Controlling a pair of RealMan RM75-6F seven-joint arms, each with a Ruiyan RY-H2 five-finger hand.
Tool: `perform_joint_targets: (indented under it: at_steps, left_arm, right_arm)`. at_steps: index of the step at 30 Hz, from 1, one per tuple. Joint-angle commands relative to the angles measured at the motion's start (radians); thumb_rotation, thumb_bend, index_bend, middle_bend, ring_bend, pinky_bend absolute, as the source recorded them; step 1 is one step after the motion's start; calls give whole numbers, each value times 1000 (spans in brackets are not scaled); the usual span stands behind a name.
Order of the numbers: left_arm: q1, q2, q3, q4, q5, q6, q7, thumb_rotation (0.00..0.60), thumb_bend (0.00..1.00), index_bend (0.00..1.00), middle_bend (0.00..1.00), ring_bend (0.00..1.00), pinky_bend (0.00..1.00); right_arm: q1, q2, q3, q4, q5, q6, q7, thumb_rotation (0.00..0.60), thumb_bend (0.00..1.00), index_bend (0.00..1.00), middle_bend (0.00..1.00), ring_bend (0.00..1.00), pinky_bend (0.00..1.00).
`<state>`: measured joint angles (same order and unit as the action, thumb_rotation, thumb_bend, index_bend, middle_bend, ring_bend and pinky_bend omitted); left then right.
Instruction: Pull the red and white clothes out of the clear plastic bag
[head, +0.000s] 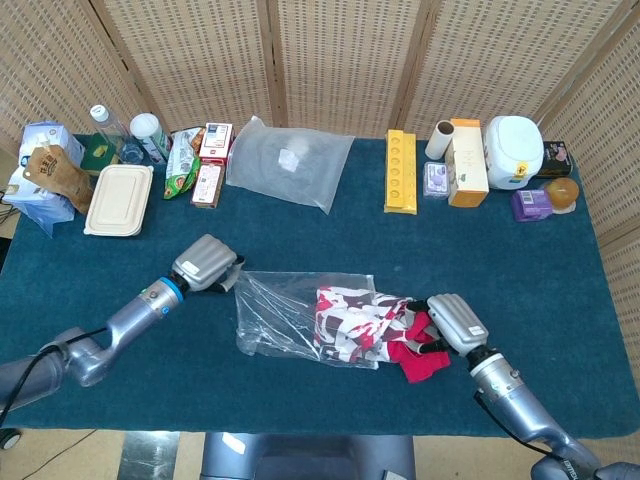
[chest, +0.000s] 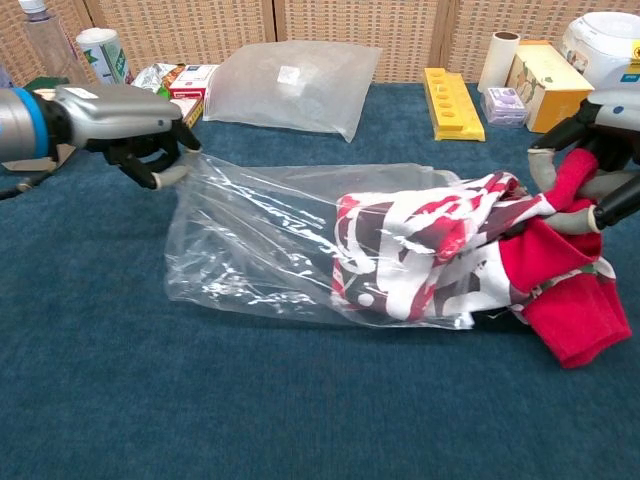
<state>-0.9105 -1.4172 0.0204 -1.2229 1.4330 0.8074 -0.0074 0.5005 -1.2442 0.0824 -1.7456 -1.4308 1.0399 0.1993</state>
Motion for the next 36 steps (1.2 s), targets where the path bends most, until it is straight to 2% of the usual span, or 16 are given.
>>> perform_joint_targets:
  at_steps: [1,17,23,26,27,29,30,31,32,34,36]
  left_arm:
    - [63,89,25,-47,-18,43,18,600,520,850,779,833,812]
    - [198,251,34,-55,-74,107,33,600,520,850,779,833,812]
    - [230,270,23,-57,-88,123,43,600,522,850,779,833,812]
    - [239,251,13,-67,-97,116,25,600,472,830,779,830,810]
    - [239,244,11,-77,-100,104,18,600,421,761,763,802,797]
    - [234,238,7,-104,-119,63,7,600,309,523,656,678,740]
    - [228,240,4,-119,-131,42,6,600,244,355,542,557,677]
    - [223,241,1,-133,-142,23,6,600,202,251,462,469,624]
    - [215,241,-3,-153,-156,-3,11,600,144,121,344,334,530]
    - [204,241,-9,-175,-173,-30,23,600,68,6,168,130,347]
    - [194,243,-15,-198,-192,-53,40,600,45,0,92,44,252]
  right_arm:
    - [16,-13,10,-5,13,-16,-23,600,358,815,1000,1000,1000]
    - [41,-22,40,-2,80,-39,-85,600,358,816,1000,1000,1000]
    - [38,-21,38,8,87,-38,-80,600,358,815,1000,1000,1000]
    - [35,-26,34,14,79,-30,-84,600,359,808,1000,1000,1000]
    - [34,-25,30,16,74,-30,-85,600,357,788,995,1000,995]
    - [32,-24,24,23,63,-25,-93,600,348,711,949,1000,954]
    - [30,-22,22,24,60,-23,-97,600,335,647,886,977,895]
    - [29,-19,19,24,57,-23,-99,600,323,601,831,944,845]
    - [27,-15,16,23,56,-21,-103,600,298,533,734,870,765]
    - [23,-9,13,21,54,-19,-100,575,234,410,545,671,596]
    - [18,-2,11,17,48,-13,-91,539,190,331,433,536,479]
